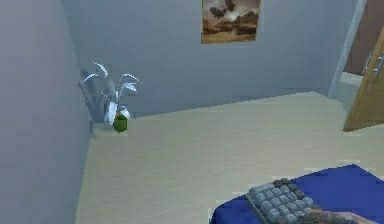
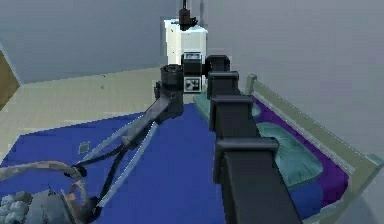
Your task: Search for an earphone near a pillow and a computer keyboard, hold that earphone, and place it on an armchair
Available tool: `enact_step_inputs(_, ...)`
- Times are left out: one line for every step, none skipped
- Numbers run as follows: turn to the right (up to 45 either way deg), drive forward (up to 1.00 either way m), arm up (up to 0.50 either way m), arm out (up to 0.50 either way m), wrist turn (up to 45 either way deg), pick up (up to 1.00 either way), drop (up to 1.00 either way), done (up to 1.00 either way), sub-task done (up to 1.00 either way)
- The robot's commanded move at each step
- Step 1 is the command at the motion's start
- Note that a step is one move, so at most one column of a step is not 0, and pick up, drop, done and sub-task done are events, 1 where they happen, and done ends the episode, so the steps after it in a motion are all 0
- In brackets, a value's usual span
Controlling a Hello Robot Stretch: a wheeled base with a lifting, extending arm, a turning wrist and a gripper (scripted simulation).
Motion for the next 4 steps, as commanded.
enact_step_inputs(0.0, 0.0, 0.0, -0.24, 0.0, 0.0, 0.0, 0.0, 0.0)
enact_step_inputs(-45.0, 0.0, 0.0, 0.0, 0.0, 0.0, 0.0, 0.0, 0.0)
enact_step_inputs(-45.0, 0.0, 0.0, 0.0, 0.0, 0.0, 0.0, 0.0, 0.0)
enact_step_inputs(-18.0, 0.0, 0.0, 0.0, 0.0, 0.0, 0.0, 0.0, 0.0)
